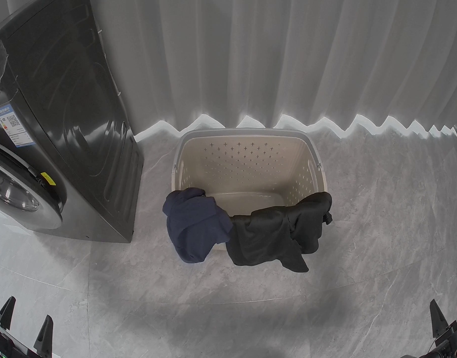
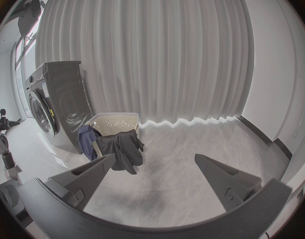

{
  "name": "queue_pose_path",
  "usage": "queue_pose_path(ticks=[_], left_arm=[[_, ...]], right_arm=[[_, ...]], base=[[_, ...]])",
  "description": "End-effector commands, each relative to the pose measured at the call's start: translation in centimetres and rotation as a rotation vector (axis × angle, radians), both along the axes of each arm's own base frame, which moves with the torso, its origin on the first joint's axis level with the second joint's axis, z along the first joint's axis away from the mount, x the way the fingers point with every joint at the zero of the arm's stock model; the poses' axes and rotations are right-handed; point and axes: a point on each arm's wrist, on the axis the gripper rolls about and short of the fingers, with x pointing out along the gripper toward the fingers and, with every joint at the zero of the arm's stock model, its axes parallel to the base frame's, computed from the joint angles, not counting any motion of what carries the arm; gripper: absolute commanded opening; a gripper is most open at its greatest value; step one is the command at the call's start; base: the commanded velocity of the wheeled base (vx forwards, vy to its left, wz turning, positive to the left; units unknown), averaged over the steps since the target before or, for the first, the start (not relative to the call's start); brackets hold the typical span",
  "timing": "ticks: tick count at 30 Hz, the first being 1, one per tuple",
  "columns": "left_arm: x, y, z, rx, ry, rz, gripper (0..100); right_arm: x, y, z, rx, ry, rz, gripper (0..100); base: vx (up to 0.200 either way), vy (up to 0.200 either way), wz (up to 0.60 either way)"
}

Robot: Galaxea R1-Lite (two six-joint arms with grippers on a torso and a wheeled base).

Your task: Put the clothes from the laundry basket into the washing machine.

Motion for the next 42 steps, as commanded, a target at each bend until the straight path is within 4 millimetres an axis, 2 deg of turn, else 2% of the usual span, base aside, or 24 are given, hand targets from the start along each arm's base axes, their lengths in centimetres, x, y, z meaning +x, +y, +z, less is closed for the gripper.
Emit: queue_pose_path(ticks=[1,7,19,25,34,42], left_arm=[[0.01,-0.01,-0.52,0.000,0.001,0.000,100],[0.01,0.00,-0.52,0.001,0.001,-0.001,100],[0.01,0.00,-0.52,0.000,0.001,-0.001,100],[0.01,0.00,-0.52,0.001,0.001,-0.001,100],[0.01,0.00,-0.52,-0.002,0.001,0.000,100],[0.01,0.00,-0.52,0.001,0.001,-0.001,100]], right_arm=[[0.01,0.00,-0.53,0.000,0.002,0.001,100],[0.01,0.00,-0.53,0.000,0.002,0.002,100],[0.01,0.00,-0.53,0.000,0.002,0.001,100],[0.01,0.00,-0.53,0.000,0.002,0.001,100],[0.01,0.00,-0.53,0.000,0.002,0.001,100],[0.01,0.00,-0.53,0.000,0.002,0.001,100]], base=[[0.000,0.000,0.00],[0.200,0.000,0.00],[0.000,0.000,0.00],[0.200,0.000,0.00],[0.000,0.000,0.00],[0.000,-0.150,0.00]])
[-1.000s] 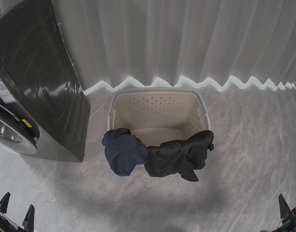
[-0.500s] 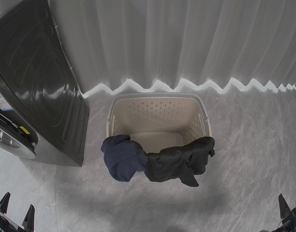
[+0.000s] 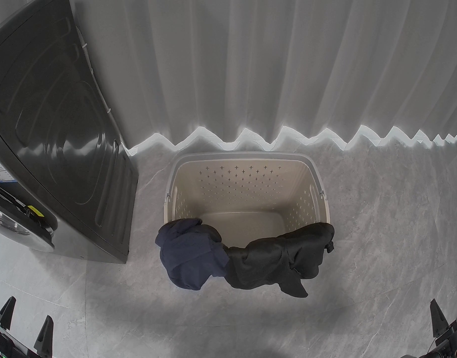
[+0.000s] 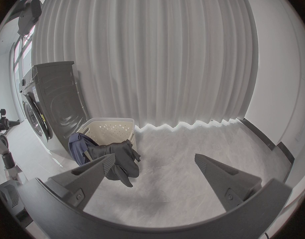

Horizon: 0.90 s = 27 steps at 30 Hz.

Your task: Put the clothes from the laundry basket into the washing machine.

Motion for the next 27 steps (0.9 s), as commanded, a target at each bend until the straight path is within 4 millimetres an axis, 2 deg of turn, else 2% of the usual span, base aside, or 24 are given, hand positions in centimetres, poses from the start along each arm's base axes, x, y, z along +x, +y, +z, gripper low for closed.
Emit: queue_pose_path(ticks=[1,7,13,25,27], left_arm=[[0.00,0.00,-0.52,0.000,0.001,0.001,100],[0.00,0.00,-0.52,-0.003,0.001,-0.001,100],[0.00,0.00,-0.52,-0.003,0.001,-0.001,100],[0.00,0.00,-0.52,-0.001,0.001,0.001,100],[0.00,0.00,-0.52,-0.001,0.001,-0.001,100]], right_arm=[[0.01,0.00,-0.52,0.000,0.001,0.000,100],[0.01,0.00,-0.52,0.000,0.001,0.000,100],[0.01,0.00,-0.52,0.000,0.001,0.000,100],[0.01,0.00,-0.52,0.000,0.001,0.000,100],[0.01,0.00,-0.52,0.000,0.001,0.000,100]], base=[[0.000,0.000,0.00],[0.000,0.000,0.00],[0.200,0.000,0.00],[0.000,0.000,0.00],[0.200,0.000,0.00]])
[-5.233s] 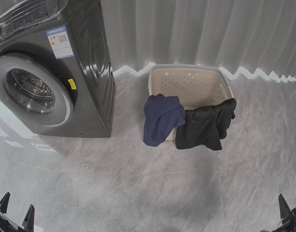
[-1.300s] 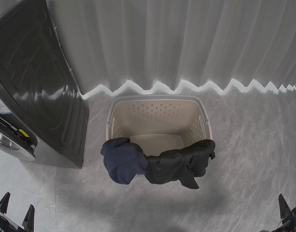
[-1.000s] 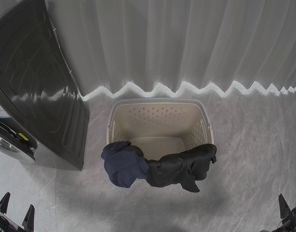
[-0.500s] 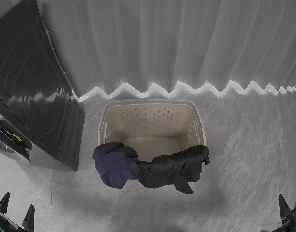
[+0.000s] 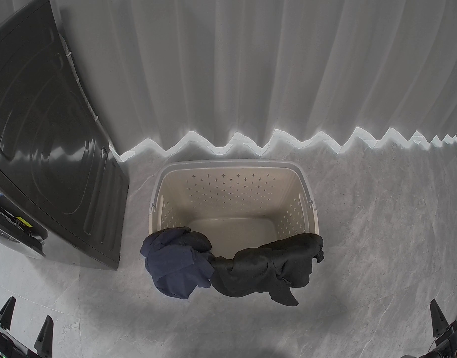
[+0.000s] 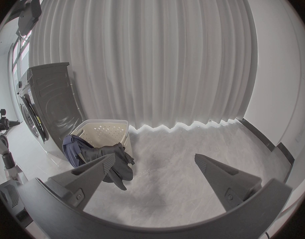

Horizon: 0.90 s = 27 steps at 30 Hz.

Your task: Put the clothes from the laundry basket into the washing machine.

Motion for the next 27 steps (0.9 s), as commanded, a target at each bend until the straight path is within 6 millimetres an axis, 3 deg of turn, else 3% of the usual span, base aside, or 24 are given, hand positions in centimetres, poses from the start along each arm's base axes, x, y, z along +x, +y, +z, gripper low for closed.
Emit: queue_pose_path(ticks=[1,4,13,19,27], left_arm=[[0.00,0.00,-0.52,-0.001,0.001,-0.001,100],[0.00,0.00,-0.52,-0.001,0.001,-0.001,100],[0.00,0.00,-0.52,0.001,0.001,-0.001,100],[0.00,0.00,-0.52,-0.001,0.001,-0.001,100],[0.00,0.00,-0.52,0.001,0.001,-0.001,100]], right_arm=[[0.01,0.00,-0.52,-0.001,0.001,0.000,100],[0.01,0.00,-0.52,-0.001,0.001,0.000,100],[0.01,0.00,-0.52,-0.001,0.001,0.000,100],[0.01,0.00,-0.52,-0.001,0.001,0.000,100],[0.01,0.00,-0.52,-0.001,0.001,0.000,100]], base=[[0.200,0.000,0.00],[0.200,0.000,0.00],[0.000,0.000,0.00],[0.200,0.000,0.00],[0.000,0.000,0.00]])
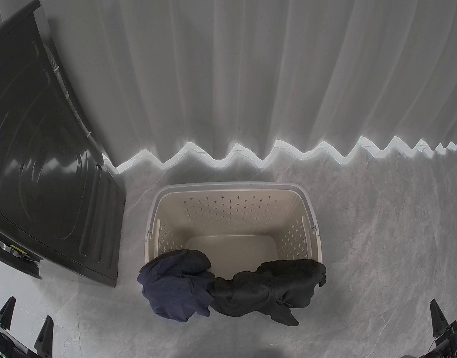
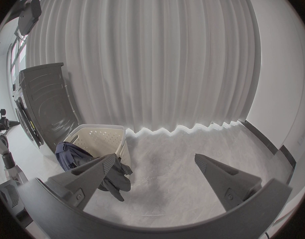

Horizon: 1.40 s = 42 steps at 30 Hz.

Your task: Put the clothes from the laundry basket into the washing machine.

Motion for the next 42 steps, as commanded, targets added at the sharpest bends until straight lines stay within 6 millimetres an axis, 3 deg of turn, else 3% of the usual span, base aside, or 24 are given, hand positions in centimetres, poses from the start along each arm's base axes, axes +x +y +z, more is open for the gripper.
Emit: queue_pose_path(ticks=[1,42], left_arm=[[0.00,0.00,-0.52,-0.001,0.001,0.000,100],[0.00,0.00,-0.52,-0.001,0.001,0.000,100]], right_arm=[[0.01,0.00,-0.52,0.000,0.001,0.000,100],[0.01,0.00,-0.52,0.000,0.001,0.000,100]], base=[[0.000,0.000,0.00],[0.068,0.000,0.00]])
